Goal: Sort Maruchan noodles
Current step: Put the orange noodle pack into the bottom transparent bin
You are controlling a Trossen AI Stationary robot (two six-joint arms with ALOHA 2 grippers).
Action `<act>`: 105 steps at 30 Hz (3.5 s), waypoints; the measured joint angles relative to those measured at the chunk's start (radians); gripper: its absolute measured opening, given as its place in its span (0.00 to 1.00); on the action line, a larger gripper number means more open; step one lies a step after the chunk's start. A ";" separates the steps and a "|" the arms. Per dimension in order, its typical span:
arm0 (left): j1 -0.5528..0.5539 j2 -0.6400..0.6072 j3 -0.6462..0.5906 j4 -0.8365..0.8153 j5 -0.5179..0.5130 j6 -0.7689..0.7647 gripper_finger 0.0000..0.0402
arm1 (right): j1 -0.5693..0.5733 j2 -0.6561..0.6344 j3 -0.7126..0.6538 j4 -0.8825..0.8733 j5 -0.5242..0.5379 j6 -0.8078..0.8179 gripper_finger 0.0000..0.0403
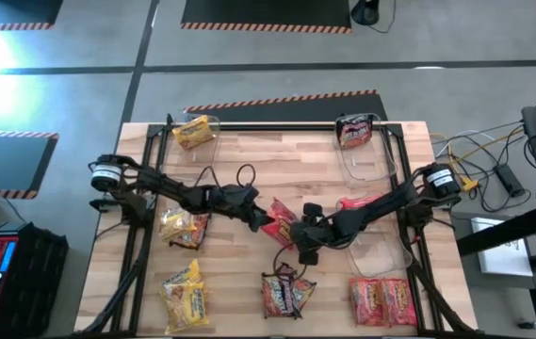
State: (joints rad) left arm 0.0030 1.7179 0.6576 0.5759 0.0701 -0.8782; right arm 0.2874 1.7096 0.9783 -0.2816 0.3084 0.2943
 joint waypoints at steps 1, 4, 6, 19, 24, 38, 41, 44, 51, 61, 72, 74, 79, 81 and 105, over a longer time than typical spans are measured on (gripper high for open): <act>0.000 0.007 0.005 0.000 0.000 0.013 0.48 | 0.000 0.000 0.000 0.003 0.000 -0.003 0.48; 0.000 0.039 0.024 0.009 0.006 0.028 0.48 | 0.000 0.000 0.000 0.007 0.014 -0.008 0.48; 0.000 0.075 0.041 0.011 0.029 0.026 0.48 | 0.001 0.000 0.000 0.003 0.026 -0.016 0.48; 0.003 0.116 0.067 0.031 0.097 0.069 0.34 | 0.003 -0.024 0.003 -0.036 0.027 -0.017 0.48; 0.007 0.107 0.064 0.029 0.131 0.123 0.34 | 0.002 -0.076 0.019 -0.061 -0.051 -0.014 0.48; 0.013 0.086 0.124 -0.044 0.324 0.461 0.34 | 0.000 -0.349 0.049 -0.080 -0.133 0.160 0.48; 0.011 0.086 0.169 -0.106 0.325 0.553 0.34 | 0.000 -0.379 0.049 -0.080 -0.133 0.224 0.48; 0.011 0.086 0.222 -0.174 0.324 0.623 0.34 | 0.001 -0.387 0.049 -0.082 -0.149 0.279 0.48; -0.003 0.085 0.342 -0.315 0.401 0.711 0.32 | 0.001 -0.381 0.048 -0.094 -0.212 0.352 0.48; -0.028 0.082 0.378 -0.324 0.452 0.745 0.32 | 0.000 -0.384 0.048 -0.103 -0.221 0.362 0.48; -0.030 0.081 0.421 -0.334 0.445 0.793 0.32 | 0.000 -0.381 0.048 -0.101 -0.243 0.362 0.48; -0.030 0.081 0.428 -0.334 0.445 0.805 0.32 | 0.001 -0.382 0.048 -0.100 -0.246 0.360 0.48; -0.029 0.081 0.450 -0.342 0.436 0.844 0.32 | 0.000 -0.382 0.049 -0.100 -0.263 0.341 0.48; -0.029 0.081 0.455 -0.341 0.436 0.852 0.32 | 0.001 -0.382 0.049 -0.100 -0.269 0.333 0.48; -0.001 0.040 0.460 -0.363 0.439 0.844 0.34 | 0.000 -0.382 0.050 -0.098 -0.272 0.288 0.29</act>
State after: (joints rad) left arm 0.0018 1.7574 1.1175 0.2126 0.5091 -0.0341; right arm 0.2878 1.3277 1.0279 -0.3792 0.0362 0.5827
